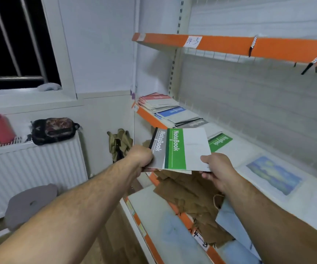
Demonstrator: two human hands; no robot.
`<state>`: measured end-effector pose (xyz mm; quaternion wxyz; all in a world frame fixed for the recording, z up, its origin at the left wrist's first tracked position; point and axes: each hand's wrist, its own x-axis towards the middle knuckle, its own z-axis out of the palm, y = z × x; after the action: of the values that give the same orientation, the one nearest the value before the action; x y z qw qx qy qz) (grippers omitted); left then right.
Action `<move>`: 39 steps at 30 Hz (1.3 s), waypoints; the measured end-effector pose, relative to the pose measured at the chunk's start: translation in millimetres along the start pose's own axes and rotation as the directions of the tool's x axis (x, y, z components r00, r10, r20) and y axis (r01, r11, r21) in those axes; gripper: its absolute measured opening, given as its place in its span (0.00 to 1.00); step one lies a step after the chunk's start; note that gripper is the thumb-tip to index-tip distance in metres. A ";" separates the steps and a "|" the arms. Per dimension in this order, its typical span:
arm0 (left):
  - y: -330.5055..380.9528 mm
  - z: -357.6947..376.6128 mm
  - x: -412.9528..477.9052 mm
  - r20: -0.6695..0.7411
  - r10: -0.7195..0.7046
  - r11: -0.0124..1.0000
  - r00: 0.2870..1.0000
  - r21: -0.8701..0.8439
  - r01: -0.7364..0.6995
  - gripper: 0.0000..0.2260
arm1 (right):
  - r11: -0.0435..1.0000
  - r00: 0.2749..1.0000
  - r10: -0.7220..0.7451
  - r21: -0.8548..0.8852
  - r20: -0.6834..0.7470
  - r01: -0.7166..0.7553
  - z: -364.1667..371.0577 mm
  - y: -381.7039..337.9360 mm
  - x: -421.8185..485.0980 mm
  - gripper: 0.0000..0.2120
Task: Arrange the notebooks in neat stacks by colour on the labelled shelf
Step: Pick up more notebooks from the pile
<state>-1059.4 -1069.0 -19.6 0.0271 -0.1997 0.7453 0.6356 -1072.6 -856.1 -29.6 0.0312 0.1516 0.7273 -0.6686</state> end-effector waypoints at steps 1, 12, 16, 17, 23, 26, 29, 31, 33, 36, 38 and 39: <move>5.6 4.6 13.2 0.014 0.010 1.000 1.000 0.011 -0.011 0.11 | 1.000 1.000 -0.004 0.014 -0.011 0.004 0.2 -4.2 13.0 0.03; 76.3 66.2 141.4 0.160 0.056 0.984 0.986 0.156 -0.081 0.08 | 0.998 0.986 -0.016 0.064 -0.164 0.027 -22.0 -53.4 118.5 0.04; 88.3 86.4 181.5 0.219 0.047 0.970 0.975 0.223 -0.097 0.09 | 0.998 0.971 0.014 0.065 -0.240 0.002 -28.4 -55.4 140.6 0.05; 91.7 91.4 191.4 0.237 0.049 0.968 0.970 0.228 -0.105 0.10 | 0.998 0.965 0.018 0.068 -0.262 0.000 -28.8 -55.7 144.5 0.05; 111.1 123.6 243.2 0.384 0.057 0.956 0.922 0.245 -0.162 0.06 | 0.995 0.909 0.042 0.099 -0.414 -0.001 -27.0 -64.3 156.4 0.07; 118.2 134.3 261.4 0.447 0.097 0.927 0.889 0.284 -0.244 0.06 | 0.992 0.875 0.057 0.126 -0.481 0.005 -22.2 -66.7 158.9 0.06; 120.9 139.0 277.6 0.508 0.107 0.878 0.855 0.354 -0.320 0.07 | 0.988 0.832 0.077 0.151 -0.550 0.008 -13.7 -64.9 162.0 0.06; 122.1 139.3 287.1 0.546 0.117 0.834 0.829 0.400 -0.381 0.07 | 0.985 0.805 0.100 0.171 -0.585 0.002 -6.8 -62.3 162.8 0.04; 123.7 135.1 294.0 0.564 0.159 0.770 0.810 0.442 -0.459 0.06 | 0.983 0.782 0.113 0.186 -0.613 0.004 0.0 -60.6 163.3 0.03; 122.3 128.8 302.6 0.628 0.265 0.586 0.732 0.498 -0.639 0.05 | 0.981 0.755 0.117 0.194 -0.646 0.015 9.2 -57.6 162.7 0.03; 120.4 126.5 305.5 0.678 0.312 0.471 0.665 0.498 -0.728 0.04 | 0.980 0.740 0.120 0.200 -0.661 0.019 15.5 -55.6 161.9 0.02; 119.3 126.5 306.6 0.700 0.321 0.428 0.638 0.494 -0.757 0.05 | 0.979 0.733 0.124 0.201 -0.669 0.017 18.5 -54.7 161.3 0.02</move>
<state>-1407.8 -1015.2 -22.2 0.0867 0.2670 0.9234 0.2618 -1243.4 -848.7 -19.0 -0.2313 0.4079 0.6153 -0.6337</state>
